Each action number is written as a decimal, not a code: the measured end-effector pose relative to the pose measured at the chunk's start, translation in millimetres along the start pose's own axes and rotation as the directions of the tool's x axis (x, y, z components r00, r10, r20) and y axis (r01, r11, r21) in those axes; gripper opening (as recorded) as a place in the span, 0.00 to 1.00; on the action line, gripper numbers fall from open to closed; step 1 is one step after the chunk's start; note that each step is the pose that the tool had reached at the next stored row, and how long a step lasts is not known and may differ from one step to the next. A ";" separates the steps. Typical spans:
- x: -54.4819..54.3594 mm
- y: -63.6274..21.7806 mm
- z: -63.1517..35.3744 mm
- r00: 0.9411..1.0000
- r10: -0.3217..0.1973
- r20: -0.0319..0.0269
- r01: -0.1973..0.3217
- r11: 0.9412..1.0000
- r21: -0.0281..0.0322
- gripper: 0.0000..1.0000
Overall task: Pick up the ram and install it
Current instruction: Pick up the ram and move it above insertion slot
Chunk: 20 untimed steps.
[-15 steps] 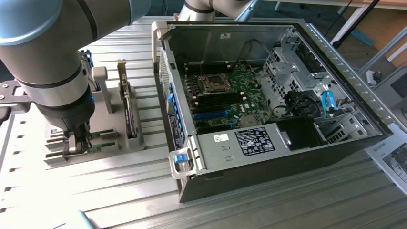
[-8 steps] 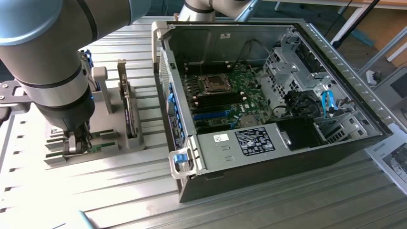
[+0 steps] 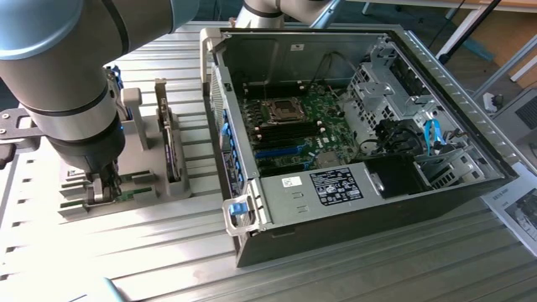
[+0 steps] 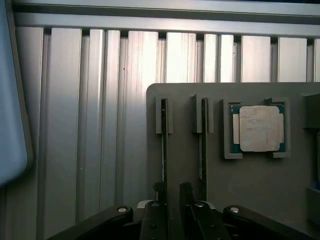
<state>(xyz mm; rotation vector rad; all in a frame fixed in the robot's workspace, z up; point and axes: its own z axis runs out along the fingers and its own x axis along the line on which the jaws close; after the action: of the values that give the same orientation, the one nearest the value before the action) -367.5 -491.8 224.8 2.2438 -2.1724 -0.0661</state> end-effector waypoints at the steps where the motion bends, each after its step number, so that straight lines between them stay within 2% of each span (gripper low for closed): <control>1: 0.0 0.0 0.0 1.000 0.000 0.000 0.000 1.000 0.000 0.25; 20: 2.3 -1.4 5.7 1.000 0.000 0.000 0.000 1.000 0.000 0.25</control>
<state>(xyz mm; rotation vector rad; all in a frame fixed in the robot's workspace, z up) -366.2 -493.9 219.1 2.2440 -2.1722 -0.0661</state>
